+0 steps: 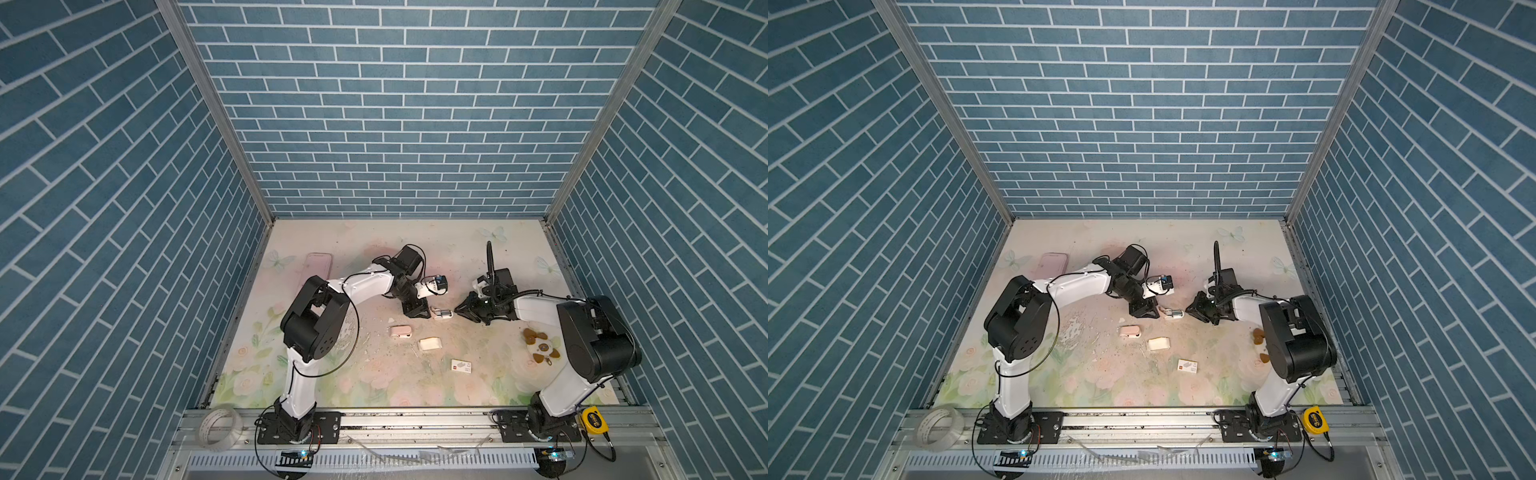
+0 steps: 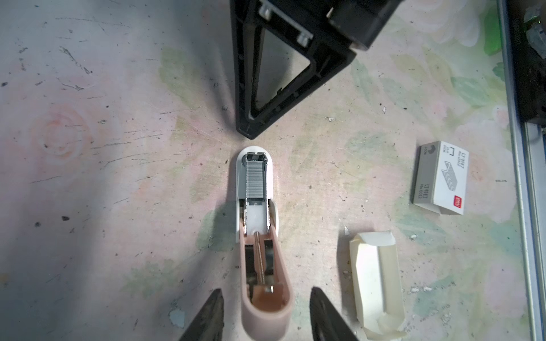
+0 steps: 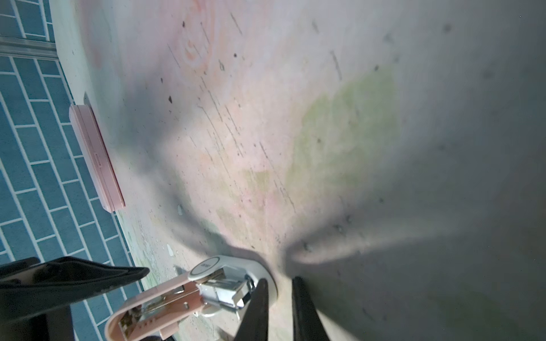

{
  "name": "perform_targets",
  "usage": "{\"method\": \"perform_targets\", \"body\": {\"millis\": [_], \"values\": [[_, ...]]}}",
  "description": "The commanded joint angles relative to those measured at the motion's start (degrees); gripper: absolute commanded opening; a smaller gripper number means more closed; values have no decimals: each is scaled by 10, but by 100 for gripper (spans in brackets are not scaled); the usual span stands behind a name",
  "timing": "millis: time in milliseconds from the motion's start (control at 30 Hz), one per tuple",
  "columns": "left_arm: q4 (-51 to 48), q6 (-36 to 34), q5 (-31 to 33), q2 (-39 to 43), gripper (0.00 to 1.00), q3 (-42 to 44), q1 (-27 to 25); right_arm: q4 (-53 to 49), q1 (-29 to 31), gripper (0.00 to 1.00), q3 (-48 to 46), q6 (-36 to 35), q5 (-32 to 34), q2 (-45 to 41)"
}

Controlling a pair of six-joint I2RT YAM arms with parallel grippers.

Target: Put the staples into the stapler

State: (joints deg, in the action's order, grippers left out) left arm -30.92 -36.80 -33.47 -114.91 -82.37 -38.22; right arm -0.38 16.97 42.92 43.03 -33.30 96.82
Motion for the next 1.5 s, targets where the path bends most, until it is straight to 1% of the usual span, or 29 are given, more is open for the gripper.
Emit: {"method": "perform_targets", "body": {"millis": [0, 33, 100, 233, 267, 500, 700, 767, 800, 867, 967, 1067, 1167, 1300, 1467], "values": [[4, 0, -10, -9, 47, -1, -5, -4, -2, 17, 12, -15, -13, 15], [4, 0, -10, -9, 47, -1, -5, -4, -2, 17, 13, -16, -14, 16], [6, -1, -7, -9, 42, -1, -7, -3, -2, 17, 14, -16, -18, 19], [7, -3, -4, -7, 40, 3, -7, -4, -2, 16, 14, -16, -20, 19], [7, -4, -3, -6, 38, 5, -8, -4, -2, 16, 15, -16, -22, 19], [11, -6, -4, 5, 34, 19, -8, -3, 0, 15, 15, -16, -33, 21], [7, -10, -1, 10, 28, 25, -8, 2, 2, 15, 14, -15, -45, 24], [7, -11, 1, 12, 29, 28, -8, 1, 3, 15, 15, -18, -47, 25], [7, -11, 1, 13, 32, 29, -8, -3, 3, 15, 15, -19, -40, 23], [9, -10, 2, 14, 43, 30, -8, -14, 3, 15, 14, -25, -18, 12], [17, -6, 3, 18, 46, 33, -8, -27, 2, 15, 20, -27, -1, 5], [16, -4, 1, 17, 46, 28, -9, -31, -1, 15, 24, -25, 9, 5], [19, -3, -2, 17, 46, 28, -9, -27, -1, 14, 30, -24, 3, 13], [22, -2, -4, 16, 42, 27, -12, -25, -1, 14, 37, -26, -5, 24], [27, 1, -4, 14, 40, 25, -12, -27, 0, 13, 42, -29, -28, 41]]}}
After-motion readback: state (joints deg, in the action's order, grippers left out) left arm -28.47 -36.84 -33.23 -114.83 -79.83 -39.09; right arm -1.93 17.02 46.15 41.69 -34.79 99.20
